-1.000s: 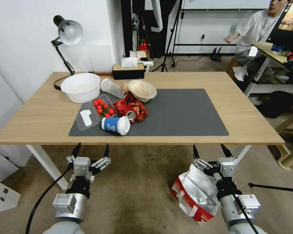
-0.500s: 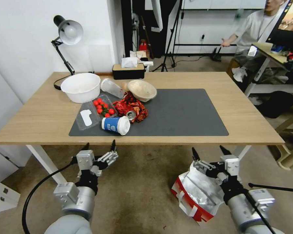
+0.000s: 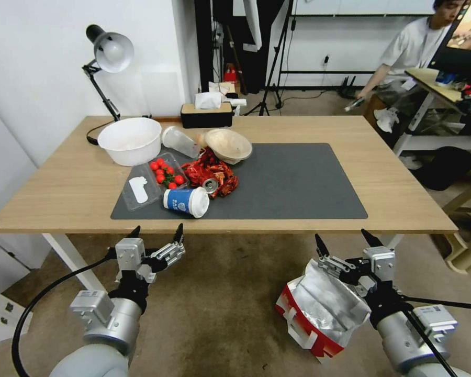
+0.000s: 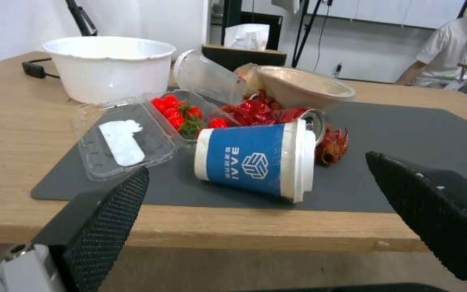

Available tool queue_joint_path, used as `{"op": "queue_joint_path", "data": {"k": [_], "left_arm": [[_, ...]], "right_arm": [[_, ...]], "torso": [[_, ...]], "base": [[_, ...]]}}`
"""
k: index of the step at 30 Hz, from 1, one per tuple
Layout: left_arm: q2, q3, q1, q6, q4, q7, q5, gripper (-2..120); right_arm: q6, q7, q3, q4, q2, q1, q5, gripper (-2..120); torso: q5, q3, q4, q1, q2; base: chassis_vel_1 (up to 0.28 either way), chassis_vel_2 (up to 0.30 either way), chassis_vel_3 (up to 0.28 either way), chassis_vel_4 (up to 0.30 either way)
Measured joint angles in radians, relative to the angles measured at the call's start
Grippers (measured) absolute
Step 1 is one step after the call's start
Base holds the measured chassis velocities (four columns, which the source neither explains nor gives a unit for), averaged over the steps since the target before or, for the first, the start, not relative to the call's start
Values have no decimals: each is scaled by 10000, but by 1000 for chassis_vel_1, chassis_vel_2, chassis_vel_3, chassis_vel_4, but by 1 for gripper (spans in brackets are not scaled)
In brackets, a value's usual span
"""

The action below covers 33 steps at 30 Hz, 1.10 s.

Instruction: Pick up the food delivery bag from the floor and place it on the table.

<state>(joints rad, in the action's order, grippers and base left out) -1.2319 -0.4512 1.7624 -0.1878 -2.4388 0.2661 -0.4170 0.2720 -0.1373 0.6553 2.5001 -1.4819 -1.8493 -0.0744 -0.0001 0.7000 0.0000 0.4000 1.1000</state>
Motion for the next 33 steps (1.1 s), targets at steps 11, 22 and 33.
{"op": "queue_joint_path", "data": {"k": [11, 22, 33], "left_arm": [[-127, 35, -1, -72, -52, 154, -166, 100], [-182, 29, 69, -65, -84, 54, -165, 100], [-164, -12, 95, -64, -83, 66, -161, 100]], "right_arm": [[-115, 15, -133, -72, -127, -23, 184, 100], [-163, 43, -222, -109, -221, -21, 225, 100], [-164, 69, -236, -152, -242, 2, 221, 100]], "torso": [[1, -7, 0, -8, -17], [0, -240, 0, -198, -443], [1, -494, 0, -386, -884]], "base": [[0, 0, 0, 0], [0, 0, 0, 0], [0, 0, 0, 0]]}}
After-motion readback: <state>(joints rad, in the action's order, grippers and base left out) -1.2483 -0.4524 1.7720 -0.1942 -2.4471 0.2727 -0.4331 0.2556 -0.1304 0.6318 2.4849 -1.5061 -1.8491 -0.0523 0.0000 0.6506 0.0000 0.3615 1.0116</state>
